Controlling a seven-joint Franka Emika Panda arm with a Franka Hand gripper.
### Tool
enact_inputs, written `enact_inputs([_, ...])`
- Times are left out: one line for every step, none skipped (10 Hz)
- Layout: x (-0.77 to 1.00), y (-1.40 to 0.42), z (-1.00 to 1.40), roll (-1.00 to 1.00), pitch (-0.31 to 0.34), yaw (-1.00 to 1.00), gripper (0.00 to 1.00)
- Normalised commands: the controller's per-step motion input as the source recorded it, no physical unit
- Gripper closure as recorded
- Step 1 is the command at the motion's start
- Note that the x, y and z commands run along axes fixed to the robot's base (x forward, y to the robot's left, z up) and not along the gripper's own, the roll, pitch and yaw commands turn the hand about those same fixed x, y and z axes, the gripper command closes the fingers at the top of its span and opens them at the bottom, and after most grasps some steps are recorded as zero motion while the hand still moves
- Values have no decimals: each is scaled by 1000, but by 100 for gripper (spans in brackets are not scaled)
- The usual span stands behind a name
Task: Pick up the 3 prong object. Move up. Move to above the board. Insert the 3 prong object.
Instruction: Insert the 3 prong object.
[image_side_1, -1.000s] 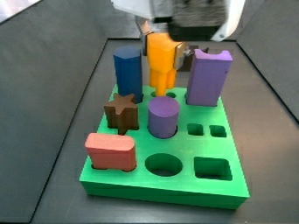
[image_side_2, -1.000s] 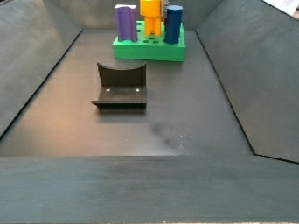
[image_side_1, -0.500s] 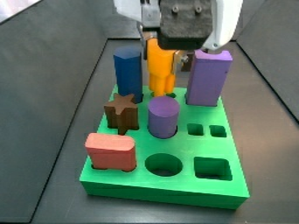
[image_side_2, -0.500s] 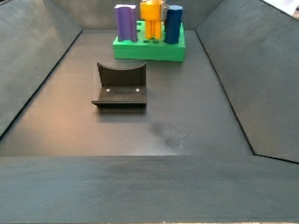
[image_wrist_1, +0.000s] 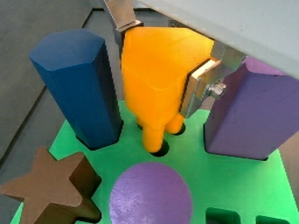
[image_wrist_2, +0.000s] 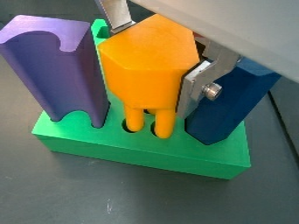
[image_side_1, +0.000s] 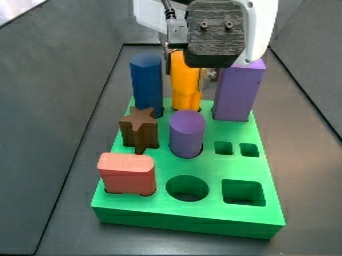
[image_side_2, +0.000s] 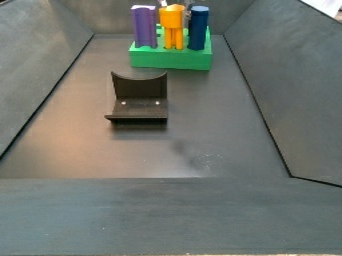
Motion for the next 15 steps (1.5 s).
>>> enact_inputs([0,-17,-206,9,0,206,100])
enact_inputs([29,-26,-189,10,0,220,100])
enact_inputs([69,-40,-186,0,0,223,100])
enact_inputs([106,-91,-166,0,0,157,100])
enact_inputs([231,-37,-200,-76,-21,37,100])
enact_inputs([274,0,-237,-49,-7,0,100])
enact_inputs([223,0,-237,-16,0,0,100])
enact_inputs([97,0,-240,0,0,0,100])
enact_inputs([0,0,-274,0,-26,0,100])
enact_inputs([0,0,-229,27,0,0,100])
enact_inputs([0,-31,-211,89,0,0,100])
enact_inputs([31,-37,-171,37,0,-71,100])
enact_inputs([0,-20,-109,0,-21,-157,100])
enact_inputs([0,0,-51,-24,-74,0,100])
enact_inputs([0,0,-3,0,-34,0,100])
